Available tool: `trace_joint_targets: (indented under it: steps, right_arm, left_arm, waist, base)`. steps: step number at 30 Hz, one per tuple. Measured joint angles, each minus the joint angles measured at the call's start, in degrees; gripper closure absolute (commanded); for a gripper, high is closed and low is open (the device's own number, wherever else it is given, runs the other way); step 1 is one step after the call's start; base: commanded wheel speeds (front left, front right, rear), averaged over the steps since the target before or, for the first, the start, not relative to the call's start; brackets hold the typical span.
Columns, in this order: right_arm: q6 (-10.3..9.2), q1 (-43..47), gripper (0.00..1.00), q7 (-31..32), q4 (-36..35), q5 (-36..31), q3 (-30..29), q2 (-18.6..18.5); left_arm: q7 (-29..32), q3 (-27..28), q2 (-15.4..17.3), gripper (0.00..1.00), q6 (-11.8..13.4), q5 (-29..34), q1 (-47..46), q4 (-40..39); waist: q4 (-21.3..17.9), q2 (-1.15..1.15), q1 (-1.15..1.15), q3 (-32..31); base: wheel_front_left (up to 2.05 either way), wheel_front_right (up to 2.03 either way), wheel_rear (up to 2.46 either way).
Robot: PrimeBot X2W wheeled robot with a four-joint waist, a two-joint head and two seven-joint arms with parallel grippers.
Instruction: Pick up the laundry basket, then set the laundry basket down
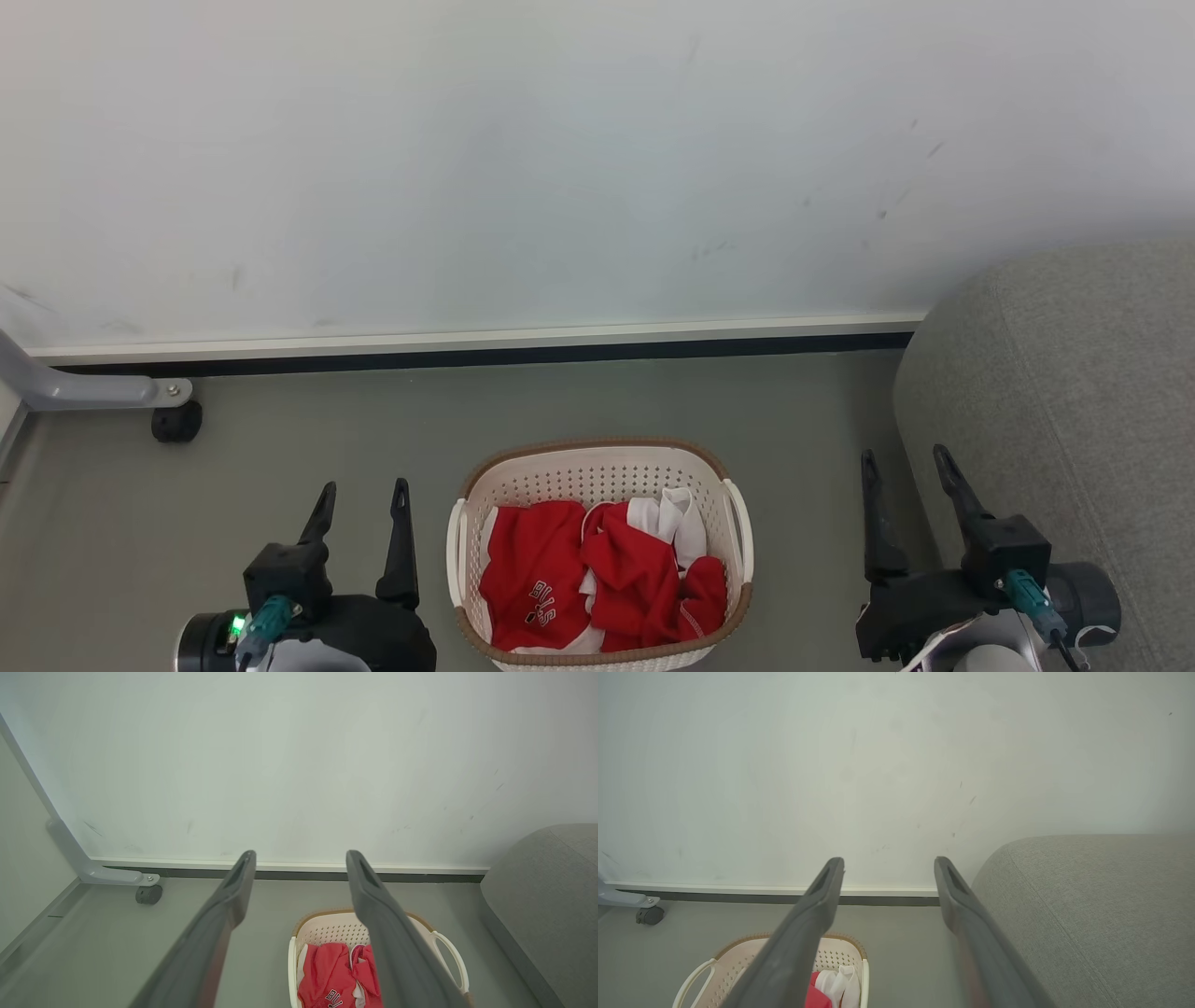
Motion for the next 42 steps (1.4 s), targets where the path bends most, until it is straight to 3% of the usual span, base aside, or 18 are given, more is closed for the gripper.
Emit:
trace_joint_targets:
  steps: [42]
  right_arm:
    - [0.0, 0.92, 0.0, 0.1, -0.55, -0.02, -0.15, 0.18]
  left_arm:
    - [0.43, 2.63, -0.08, 0.0, 0.01, 0.83, 1.6, -2.58]
  waist:
    - [0.46, 0.0, 0.0, 0.94]
  base:
    - [0.0, 0.0, 0.0]
